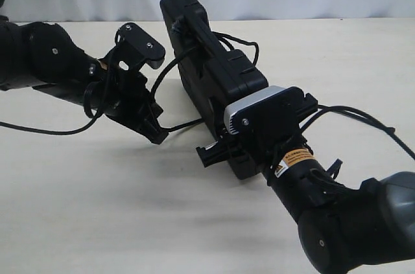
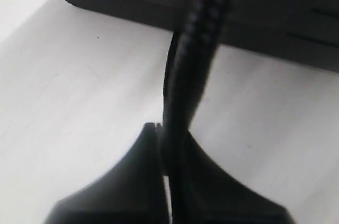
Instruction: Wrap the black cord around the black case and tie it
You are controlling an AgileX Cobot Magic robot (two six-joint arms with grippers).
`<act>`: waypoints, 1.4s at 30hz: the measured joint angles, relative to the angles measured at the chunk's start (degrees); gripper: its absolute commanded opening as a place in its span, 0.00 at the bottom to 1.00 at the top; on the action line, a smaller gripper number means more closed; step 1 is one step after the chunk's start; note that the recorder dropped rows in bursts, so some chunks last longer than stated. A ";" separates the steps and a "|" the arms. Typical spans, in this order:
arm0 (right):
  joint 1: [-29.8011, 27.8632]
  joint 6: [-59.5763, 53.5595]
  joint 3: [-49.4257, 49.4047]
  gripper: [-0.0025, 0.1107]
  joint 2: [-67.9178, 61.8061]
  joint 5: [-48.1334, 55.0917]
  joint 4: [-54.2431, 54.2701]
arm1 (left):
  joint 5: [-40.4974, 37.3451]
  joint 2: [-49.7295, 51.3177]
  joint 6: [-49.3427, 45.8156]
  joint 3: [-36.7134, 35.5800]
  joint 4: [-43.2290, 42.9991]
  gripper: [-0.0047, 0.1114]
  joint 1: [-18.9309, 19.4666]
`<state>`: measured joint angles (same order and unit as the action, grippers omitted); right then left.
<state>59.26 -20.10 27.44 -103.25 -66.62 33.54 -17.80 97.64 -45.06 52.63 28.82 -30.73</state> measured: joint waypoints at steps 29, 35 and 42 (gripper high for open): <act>0.00 0.00 0.00 0.06 0.00 0.00 0.00 | -5.22 6.26 0.93 7.86 1.19 0.04 0.00; 0.00 0.59 0.00 0.06 0.00 0.00 0.00 | -6.90 6.95 14.06 11.73 -9.35 0.04 0.00; 0.00 0.97 0.00 0.06 0.00 0.00 0.00 | -11.90 8.21 21.47 15.57 -16.99 0.04 -1.75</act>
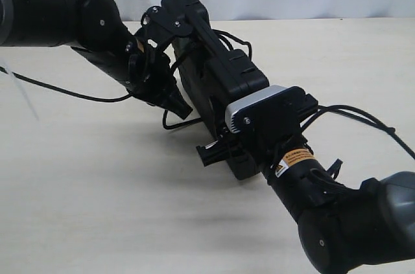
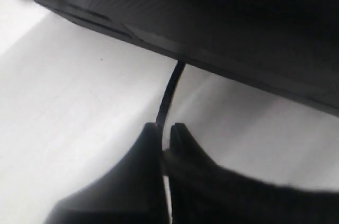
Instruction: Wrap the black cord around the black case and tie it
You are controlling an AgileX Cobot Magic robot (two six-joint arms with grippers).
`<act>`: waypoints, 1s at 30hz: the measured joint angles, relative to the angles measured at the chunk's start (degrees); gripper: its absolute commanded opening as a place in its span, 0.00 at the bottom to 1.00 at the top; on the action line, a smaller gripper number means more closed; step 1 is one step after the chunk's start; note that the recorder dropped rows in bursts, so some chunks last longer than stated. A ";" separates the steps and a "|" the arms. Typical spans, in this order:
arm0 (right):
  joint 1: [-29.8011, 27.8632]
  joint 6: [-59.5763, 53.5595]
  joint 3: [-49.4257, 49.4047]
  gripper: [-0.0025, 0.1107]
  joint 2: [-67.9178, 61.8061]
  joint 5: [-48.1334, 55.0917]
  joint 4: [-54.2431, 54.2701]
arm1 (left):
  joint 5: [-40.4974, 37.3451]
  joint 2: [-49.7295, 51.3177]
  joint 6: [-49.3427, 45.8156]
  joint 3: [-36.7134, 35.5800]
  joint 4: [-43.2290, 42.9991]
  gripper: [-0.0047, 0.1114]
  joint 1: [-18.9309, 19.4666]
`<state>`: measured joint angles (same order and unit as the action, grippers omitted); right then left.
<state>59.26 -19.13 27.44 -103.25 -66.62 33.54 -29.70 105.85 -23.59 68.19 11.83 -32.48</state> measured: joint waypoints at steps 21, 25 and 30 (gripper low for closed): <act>0.00 0.07 0.00 0.06 0.00 0.00 0.00 | -4.49 -3.71 2.08 0.13 -1.89 0.59 -0.12; 0.00 0.07 0.00 0.06 0.00 0.00 0.00 | -4.49 -7.06 2.26 0.13 -1.11 0.59 -0.12; 0.00 0.07 0.00 0.06 0.00 0.00 0.00 | -4.73 -11.77 4.10 0.13 -0.86 0.59 -0.12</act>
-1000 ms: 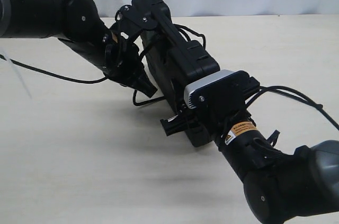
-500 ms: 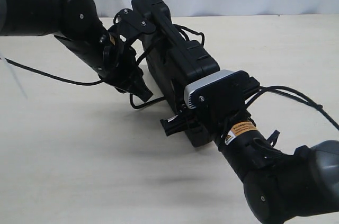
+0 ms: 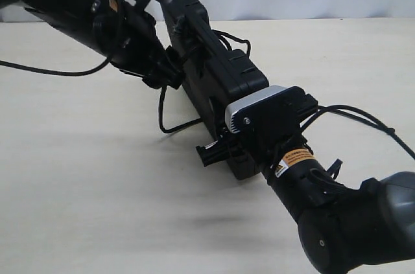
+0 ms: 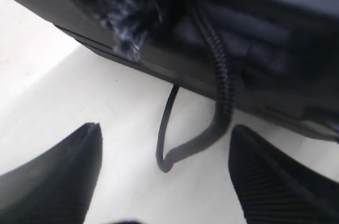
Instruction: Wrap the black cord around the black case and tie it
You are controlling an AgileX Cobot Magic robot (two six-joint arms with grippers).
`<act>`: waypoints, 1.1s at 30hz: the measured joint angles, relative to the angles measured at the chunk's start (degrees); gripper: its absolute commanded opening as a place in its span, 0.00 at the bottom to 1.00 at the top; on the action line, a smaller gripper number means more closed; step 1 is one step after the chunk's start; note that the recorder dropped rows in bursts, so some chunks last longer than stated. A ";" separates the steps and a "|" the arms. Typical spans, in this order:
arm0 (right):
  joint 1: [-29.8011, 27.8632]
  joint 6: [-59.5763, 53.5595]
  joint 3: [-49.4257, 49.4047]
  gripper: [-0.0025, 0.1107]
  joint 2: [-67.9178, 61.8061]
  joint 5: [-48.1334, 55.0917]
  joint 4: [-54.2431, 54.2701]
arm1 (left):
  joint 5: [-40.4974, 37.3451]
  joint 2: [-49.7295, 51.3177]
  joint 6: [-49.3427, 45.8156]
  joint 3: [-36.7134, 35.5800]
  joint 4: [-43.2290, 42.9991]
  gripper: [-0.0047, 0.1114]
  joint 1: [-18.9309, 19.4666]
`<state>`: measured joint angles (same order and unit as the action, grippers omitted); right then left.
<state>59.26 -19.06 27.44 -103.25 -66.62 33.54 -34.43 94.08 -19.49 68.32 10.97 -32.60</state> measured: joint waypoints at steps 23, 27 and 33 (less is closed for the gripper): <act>0.00 0.00 0.00 0.06 0.00 0.00 -0.16 | 11.55 -3.21 16.44 0.00 14.50 0.58 0.00; 0.00 -0.87 0.00 0.06 0.00 0.10 -0.35 | 11.66 -1.46 16.44 0.54 14.76 0.58 0.00; 0.00 -4.05 0.12 0.06 0.00 0.69 -1.25 | 12.39 -0.94 16.44 0.63 14.76 0.58 0.00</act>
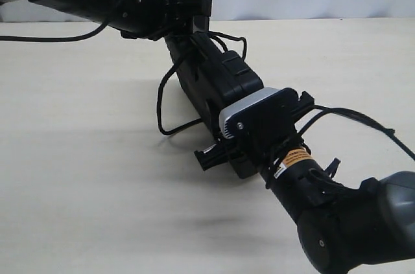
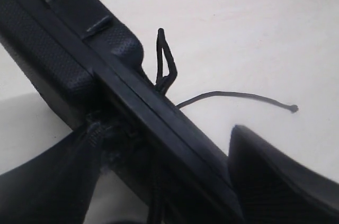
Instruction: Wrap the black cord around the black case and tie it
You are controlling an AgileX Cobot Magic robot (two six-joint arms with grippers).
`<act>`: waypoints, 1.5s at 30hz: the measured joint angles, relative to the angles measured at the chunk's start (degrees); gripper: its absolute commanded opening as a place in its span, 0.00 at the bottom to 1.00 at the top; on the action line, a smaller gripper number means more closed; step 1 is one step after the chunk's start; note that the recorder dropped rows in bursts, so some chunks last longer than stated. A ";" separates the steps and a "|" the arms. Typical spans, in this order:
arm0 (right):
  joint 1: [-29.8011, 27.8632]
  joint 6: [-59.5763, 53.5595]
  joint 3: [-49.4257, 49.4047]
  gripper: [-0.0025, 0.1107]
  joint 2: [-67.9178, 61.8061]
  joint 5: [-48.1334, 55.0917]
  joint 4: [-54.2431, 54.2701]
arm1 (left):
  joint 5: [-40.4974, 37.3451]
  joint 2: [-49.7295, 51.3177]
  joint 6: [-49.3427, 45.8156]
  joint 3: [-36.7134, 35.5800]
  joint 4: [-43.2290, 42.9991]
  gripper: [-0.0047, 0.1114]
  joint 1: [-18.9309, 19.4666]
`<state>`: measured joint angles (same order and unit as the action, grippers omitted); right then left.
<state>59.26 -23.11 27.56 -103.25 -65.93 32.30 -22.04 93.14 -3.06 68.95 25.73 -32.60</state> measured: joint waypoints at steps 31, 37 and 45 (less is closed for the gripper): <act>0.20 -10.27 2.00 0.06 0.00 3.02 1.06 | -0.91 3.42 10.85 0.73 -1.14 0.55 2.57; 0.20 -10.93 2.00 0.06 0.00 3.10 0.75 | -0.60 3.57 10.85 0.73 -0.99 0.55 2.57; 0.20 -12.49 2.00 0.06 0.00 3.28 0.28 | -0.45 3.46 11.41 0.73 -0.67 0.20 2.57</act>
<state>59.46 -35.60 29.56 -103.25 -62.65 32.58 -22.48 96.60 8.35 69.67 25.06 -30.03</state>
